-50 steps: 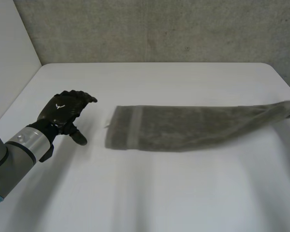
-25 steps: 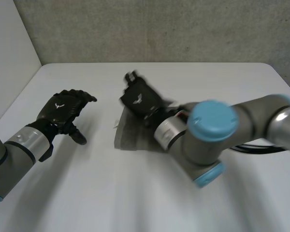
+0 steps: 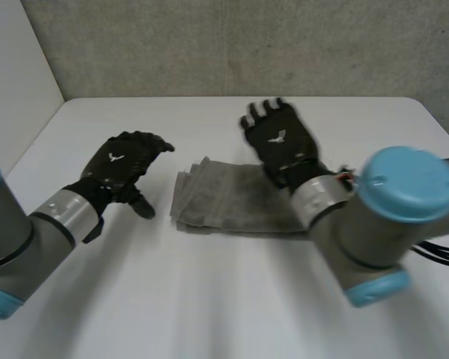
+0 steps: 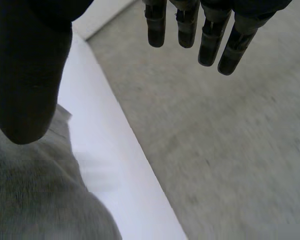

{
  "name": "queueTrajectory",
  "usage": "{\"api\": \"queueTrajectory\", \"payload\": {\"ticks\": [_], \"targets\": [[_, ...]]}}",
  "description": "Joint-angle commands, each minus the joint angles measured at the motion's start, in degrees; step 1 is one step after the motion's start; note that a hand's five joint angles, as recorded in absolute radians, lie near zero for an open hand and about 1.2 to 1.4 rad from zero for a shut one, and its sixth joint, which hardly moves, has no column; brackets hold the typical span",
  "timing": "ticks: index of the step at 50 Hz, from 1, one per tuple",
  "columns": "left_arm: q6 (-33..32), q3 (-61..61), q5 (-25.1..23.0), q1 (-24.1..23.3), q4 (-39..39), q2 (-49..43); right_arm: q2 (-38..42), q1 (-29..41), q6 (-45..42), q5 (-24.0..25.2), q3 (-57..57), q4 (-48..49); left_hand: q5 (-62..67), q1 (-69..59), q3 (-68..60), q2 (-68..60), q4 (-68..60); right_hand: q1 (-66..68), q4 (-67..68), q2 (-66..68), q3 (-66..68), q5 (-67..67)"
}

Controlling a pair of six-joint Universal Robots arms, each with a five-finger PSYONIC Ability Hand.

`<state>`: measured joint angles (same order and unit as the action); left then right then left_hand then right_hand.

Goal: Fold the towel.

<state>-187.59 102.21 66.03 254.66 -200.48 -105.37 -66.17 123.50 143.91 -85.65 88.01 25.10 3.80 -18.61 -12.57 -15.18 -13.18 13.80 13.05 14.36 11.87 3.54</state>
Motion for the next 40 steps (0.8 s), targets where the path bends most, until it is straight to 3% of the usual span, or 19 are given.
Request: {"api": "queueTrajectory", "payload": {"ticks": [1, 7, 11, 15, 17, 22, 31, 37, 40], "targets": [[4.5, -5.2, 0.4, -6.0, 0.0, -3.9, -7.6, -8.3, 8.5, 0.7, 10.2, -3.9, -2.1, 6.9, 2.6, 3.4, 3.2, -3.8, -3.1, -4.4, -1.9, -3.5], [8.8, -10.0, 0.8, -10.3, -0.2, -8.0, -6.9, -12.9, 9.0, 1.2, 14.7, -8.0, -1.9, 6.7, 2.6, 3.3, 3.2, -3.8, -3.1, -4.4, -1.9, -3.5], [8.8, -12.3, 4.2, -12.5, -0.2, -11.8, -4.8, -16.8, 9.2, 1.5, 17.5, -8.1, -1.9, 6.7, 2.6, 3.3, 3.2, -3.8, -3.1, -4.4, -1.9, -3.5], [8.8, -12.5, 6.3, -12.8, -0.2, -12.8, -4.3, -18.7, 10.8, 3.2, 18.3, -8.2, -2.1, 6.9, 2.6, 3.4, 3.2, 2.0, -3.1, 1.4, -1.9, 2.3], [8.8, -12.6, 7.1, -12.8, -0.3, -13.6, -4.0, -19.4, 15.1, 6.4, 18.3, -8.2, -2.1, 6.9, 2.6, 3.4, 3.2, 9.2, -3.1, 8.6, -1.9, 9.5], [9.5, -12.6, 8.1, -12.1, -0.3, -14.4, -2.2, -19.7, 21.9, 10.4, 17.8, -8.3, -2.1, 6.9, 2.6, 3.4, 3.2, 12.3, -3.1, 11.7, -1.9, 12.5], [9.6, -11.5, 8.9, -12.3, -0.2, -13.9, 1.5, -19.5, 24.5, 10.9, 16.0, -7.0, -2.1, 6.9, 2.6, 3.4, 3.2, 19.7, -3.1, 19.1, -1.9, 19.9], [9.6, -11.3, 13.0, -12.5, 0.8, -13.6, 4.1, -19.4, 24.6, 10.9, 15.1, -4.6, -2.1, 6.9, 2.6, 3.4, 3.2, 25.6, -3.1, 25.0, -1.9, 25.8], [9.5, -10.9, 13.9, -12.6, 1.0, -13.6, 5.0, -19.4, 24.5, 10.8, 14.8, -4.1, -2.1, 6.9, 2.6, 3.4, 3.2, 38.6, -3.1, 38.0, -1.9, 38.8]]}}
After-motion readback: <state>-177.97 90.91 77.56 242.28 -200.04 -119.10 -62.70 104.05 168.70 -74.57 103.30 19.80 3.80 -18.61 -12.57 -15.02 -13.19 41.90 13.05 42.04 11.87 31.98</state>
